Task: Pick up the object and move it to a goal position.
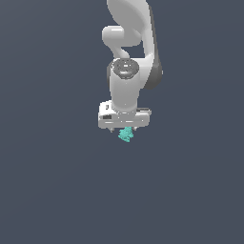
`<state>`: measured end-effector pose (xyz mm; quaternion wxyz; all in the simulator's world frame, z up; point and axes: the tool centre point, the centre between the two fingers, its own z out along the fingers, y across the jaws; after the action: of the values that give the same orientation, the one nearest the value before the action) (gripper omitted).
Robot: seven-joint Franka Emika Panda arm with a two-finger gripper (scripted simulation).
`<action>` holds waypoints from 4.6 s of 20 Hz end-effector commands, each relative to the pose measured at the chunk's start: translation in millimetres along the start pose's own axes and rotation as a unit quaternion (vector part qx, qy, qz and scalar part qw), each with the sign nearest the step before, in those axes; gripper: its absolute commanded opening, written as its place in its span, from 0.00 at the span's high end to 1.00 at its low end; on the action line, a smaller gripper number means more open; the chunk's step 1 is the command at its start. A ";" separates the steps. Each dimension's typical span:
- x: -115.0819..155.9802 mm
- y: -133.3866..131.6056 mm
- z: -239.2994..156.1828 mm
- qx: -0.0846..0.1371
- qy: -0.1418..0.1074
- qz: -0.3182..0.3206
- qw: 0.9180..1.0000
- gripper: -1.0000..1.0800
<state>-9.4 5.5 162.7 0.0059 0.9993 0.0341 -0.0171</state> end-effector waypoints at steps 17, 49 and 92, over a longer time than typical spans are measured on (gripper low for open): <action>10.9 9.4 -16.2 0.005 0.019 0.035 0.999 0.04; -51.6 -19.6 69.2 0.011 0.015 0.292 0.956 0.04; -44.3 -16.9 106.4 0.012 0.023 0.311 0.950 1.00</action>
<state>-59.4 17.0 57.0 -0.0028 0.9603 -0.2788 0.0101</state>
